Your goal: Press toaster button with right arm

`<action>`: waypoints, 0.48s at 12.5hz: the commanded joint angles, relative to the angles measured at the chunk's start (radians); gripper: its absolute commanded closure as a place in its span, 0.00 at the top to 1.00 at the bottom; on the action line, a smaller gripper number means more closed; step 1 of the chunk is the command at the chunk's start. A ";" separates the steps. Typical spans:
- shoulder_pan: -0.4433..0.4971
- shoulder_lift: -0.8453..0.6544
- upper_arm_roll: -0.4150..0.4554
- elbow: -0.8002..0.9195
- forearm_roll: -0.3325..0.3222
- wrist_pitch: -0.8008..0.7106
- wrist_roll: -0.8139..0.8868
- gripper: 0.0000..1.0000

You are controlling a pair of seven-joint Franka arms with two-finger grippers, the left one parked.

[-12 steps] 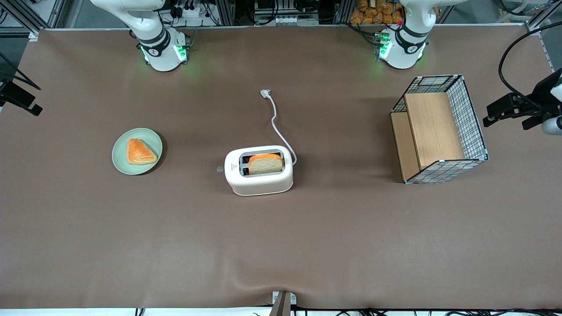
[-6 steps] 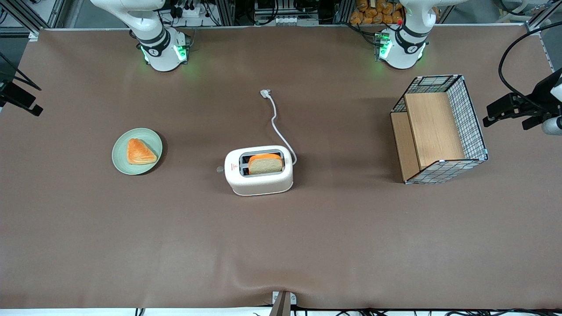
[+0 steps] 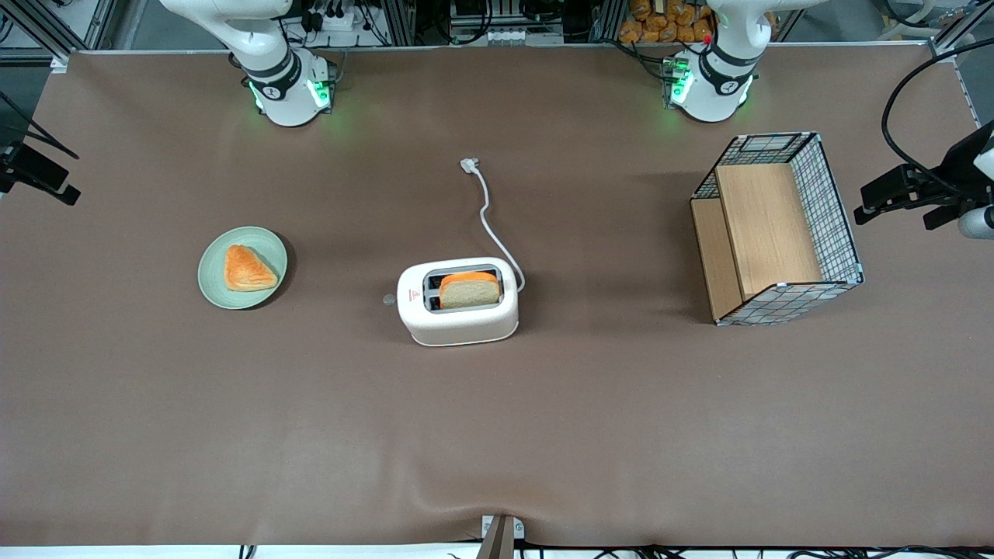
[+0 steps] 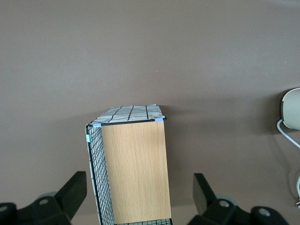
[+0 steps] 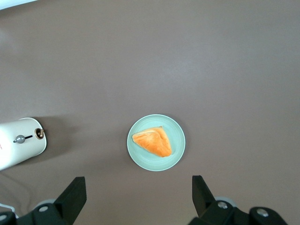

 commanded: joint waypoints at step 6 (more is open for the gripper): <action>-0.009 0.013 0.004 0.002 -0.012 0.000 -0.027 1.00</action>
